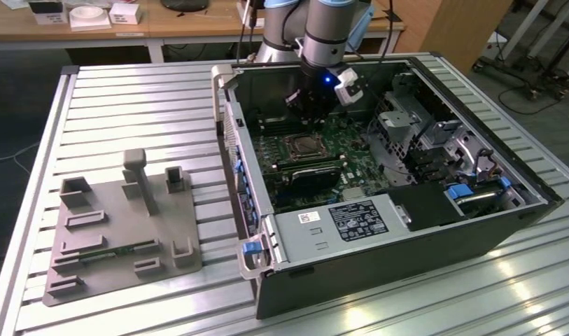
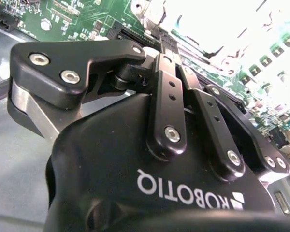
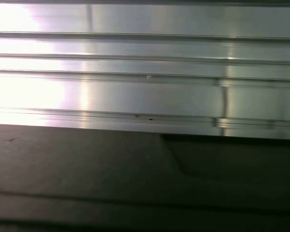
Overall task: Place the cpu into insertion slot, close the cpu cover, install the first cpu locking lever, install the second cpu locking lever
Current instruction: 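Install the first cpu locking lever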
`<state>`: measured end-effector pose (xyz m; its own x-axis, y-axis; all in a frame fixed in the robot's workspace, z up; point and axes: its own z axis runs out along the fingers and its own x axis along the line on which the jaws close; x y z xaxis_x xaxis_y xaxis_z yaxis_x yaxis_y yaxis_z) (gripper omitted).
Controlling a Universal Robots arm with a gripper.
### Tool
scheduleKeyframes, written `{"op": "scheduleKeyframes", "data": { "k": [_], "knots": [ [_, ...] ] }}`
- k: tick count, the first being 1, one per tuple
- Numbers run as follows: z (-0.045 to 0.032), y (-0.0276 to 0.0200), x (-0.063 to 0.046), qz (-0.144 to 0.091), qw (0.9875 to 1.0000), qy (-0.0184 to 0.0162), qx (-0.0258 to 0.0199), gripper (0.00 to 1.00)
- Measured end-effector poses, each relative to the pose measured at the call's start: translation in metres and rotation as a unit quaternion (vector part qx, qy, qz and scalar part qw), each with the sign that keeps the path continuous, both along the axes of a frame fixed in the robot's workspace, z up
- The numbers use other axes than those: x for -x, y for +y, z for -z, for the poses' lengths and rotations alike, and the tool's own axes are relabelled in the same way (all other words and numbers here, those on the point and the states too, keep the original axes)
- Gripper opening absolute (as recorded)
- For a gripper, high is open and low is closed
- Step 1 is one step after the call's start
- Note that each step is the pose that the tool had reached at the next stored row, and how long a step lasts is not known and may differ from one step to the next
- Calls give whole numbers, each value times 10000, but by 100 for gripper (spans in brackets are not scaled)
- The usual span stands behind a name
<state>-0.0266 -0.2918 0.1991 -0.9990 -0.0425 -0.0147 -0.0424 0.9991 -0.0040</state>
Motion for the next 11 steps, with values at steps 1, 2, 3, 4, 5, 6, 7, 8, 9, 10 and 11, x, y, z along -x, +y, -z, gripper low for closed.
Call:
{"op": "scheduleKeyframes", "data": {
  "k": [1,2,3,4,5,6,7,8,9,10,11],
  "knots": [
    [4,0,0,0,10000,1,4,10],
    [8,0,0,0,10000,1,6,10],
    [13,0,0,0,10000,0,9,10],
    [21,3,-2,0,10000,-7,4,10],
    [19,2,-2,0,10000,-4,8,10],
    [18,1,-1,0,10000,-3,10,10],
    [16,1,-1,0,10000,-1,11,10],
    [11,0,0,0,10000,-1,9,10],
    [4,0,0,0,10000,-2,4,10],
    [-7,1,-1,0,10000,-2,0,10],
    [-22,1,-1,0,10000,-2,-4,10]
  ]
}}
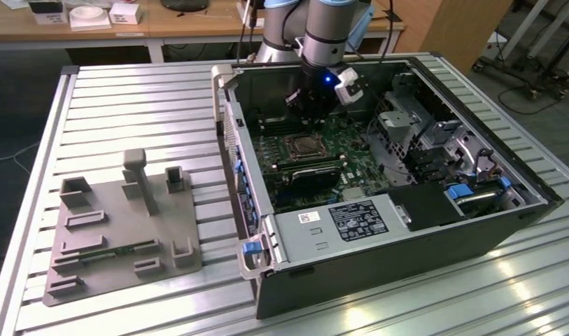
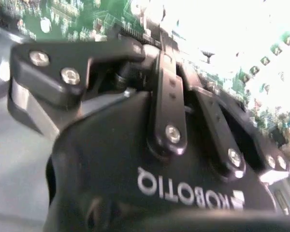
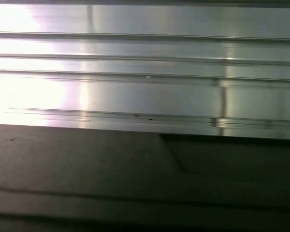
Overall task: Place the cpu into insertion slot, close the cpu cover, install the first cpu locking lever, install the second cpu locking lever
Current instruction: 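Install the first cpu locking lever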
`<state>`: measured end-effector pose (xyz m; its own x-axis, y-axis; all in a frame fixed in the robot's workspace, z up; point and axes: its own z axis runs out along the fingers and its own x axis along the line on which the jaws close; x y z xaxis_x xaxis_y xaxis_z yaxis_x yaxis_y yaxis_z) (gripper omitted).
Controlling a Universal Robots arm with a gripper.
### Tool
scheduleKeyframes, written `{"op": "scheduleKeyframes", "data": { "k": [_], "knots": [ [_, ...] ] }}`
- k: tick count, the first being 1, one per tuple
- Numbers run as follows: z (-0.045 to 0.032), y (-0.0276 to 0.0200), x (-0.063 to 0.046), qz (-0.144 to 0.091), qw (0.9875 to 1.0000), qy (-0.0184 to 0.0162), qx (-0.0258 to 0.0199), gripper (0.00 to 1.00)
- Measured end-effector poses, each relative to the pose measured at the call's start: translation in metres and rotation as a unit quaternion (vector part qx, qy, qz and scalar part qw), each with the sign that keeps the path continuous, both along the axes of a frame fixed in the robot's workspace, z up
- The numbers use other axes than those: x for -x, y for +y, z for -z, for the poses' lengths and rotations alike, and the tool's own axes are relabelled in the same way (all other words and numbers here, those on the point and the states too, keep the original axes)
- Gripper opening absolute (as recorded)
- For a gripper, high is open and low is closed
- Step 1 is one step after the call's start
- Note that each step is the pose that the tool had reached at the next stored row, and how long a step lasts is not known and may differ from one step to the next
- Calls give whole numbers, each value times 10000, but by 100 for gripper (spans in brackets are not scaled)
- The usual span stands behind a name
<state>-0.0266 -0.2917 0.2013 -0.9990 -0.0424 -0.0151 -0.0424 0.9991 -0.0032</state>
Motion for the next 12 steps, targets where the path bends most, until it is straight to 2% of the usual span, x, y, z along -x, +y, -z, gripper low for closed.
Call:
{"op": "scheduleKeyframes", "data": {
  "k": [4,12],
  "knots": [
    [-21,0,0,0,10000,-1,-5,10],
    [11,-4,-2,0,10000,1,17,10]
  ]
}}
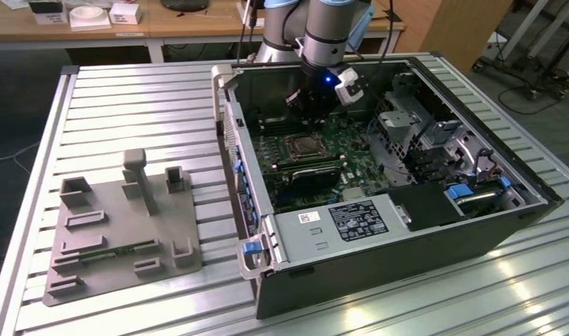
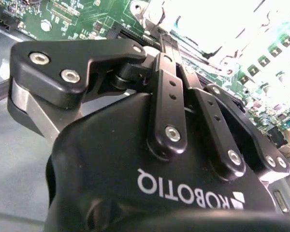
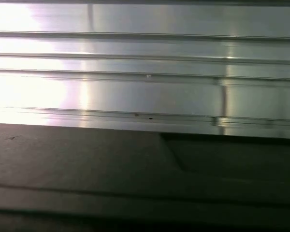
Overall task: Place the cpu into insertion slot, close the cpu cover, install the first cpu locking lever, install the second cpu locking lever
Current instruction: 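Install the first cpu locking lever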
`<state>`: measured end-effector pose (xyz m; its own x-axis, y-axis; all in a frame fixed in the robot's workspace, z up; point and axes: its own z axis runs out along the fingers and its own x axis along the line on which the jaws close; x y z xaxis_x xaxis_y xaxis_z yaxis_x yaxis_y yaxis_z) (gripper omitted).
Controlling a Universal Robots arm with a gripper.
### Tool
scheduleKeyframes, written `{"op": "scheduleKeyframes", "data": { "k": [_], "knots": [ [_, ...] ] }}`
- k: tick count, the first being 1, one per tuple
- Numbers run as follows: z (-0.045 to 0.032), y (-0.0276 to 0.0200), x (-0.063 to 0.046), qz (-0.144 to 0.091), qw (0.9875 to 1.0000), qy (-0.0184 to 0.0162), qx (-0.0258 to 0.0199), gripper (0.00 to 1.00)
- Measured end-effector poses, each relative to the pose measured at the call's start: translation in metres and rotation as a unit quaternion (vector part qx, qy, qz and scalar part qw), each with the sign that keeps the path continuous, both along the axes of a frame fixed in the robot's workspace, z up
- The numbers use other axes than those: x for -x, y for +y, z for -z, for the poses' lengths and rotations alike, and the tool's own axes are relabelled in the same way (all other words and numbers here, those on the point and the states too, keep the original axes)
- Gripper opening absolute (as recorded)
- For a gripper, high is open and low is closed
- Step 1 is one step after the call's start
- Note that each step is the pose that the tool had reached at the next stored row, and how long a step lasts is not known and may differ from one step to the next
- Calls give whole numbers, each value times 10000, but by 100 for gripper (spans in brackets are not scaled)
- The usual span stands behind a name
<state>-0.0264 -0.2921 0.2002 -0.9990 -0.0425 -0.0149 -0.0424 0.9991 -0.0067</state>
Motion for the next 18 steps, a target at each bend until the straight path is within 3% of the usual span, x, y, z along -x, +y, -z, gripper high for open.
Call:
{"op": "scheduleKeyframes", "data": {
  "k": [9,18],
  "knots": [
    [13,0,-1,0,10000,0,13,10],
    [-22,0,-2,-1,10000,-1,28,10]
  ]
}}
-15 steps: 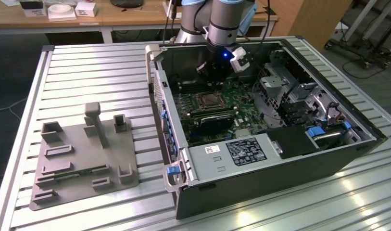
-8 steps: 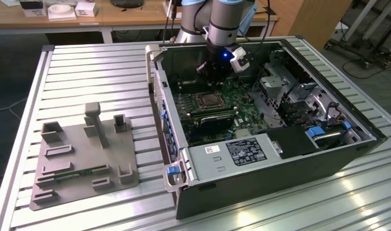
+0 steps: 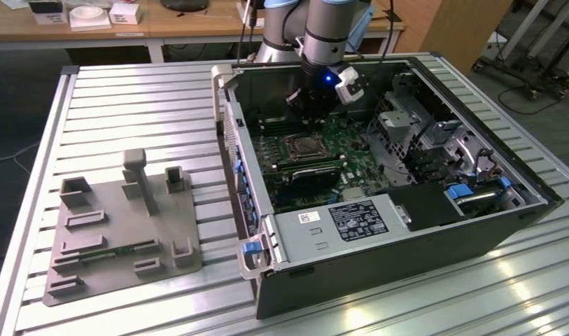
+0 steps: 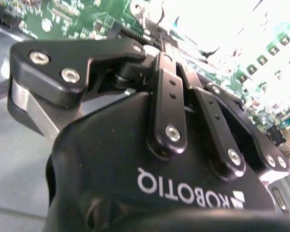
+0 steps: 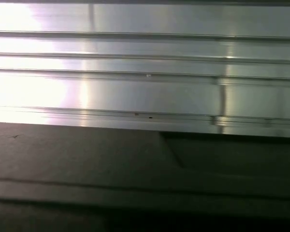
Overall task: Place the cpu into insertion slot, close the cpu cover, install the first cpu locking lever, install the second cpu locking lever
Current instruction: 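Install the first cpu locking lever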
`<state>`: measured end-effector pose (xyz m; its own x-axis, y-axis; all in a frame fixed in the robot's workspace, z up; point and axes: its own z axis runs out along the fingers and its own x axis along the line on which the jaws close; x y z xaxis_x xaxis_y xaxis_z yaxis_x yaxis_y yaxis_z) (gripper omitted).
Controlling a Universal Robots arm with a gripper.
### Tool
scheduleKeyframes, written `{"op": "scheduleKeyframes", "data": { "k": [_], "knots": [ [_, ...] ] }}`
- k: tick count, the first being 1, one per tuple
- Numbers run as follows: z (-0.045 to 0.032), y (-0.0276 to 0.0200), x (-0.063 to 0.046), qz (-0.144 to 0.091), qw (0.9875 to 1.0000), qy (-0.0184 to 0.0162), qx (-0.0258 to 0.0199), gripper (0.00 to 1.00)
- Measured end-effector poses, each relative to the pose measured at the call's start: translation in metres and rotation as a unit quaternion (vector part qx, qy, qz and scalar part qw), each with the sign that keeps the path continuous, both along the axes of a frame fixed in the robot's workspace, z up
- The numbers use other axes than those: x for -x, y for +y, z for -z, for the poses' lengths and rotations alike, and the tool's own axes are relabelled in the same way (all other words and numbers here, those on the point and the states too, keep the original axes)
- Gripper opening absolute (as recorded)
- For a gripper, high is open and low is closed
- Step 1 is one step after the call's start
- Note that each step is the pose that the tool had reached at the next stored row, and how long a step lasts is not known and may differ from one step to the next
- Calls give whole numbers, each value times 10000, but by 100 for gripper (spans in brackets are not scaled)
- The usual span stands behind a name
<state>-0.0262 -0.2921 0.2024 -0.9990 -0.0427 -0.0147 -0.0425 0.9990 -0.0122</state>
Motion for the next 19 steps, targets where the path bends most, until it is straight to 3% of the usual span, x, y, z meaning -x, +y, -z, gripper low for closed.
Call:
{"op": "scheduleKeyframes", "data": {
  "k": [12,19],
  "knots": [
    [47,0,-1,0,9998,0,199,10],
    [53,0,0,0,9998,1,198,10]
  ]
}}
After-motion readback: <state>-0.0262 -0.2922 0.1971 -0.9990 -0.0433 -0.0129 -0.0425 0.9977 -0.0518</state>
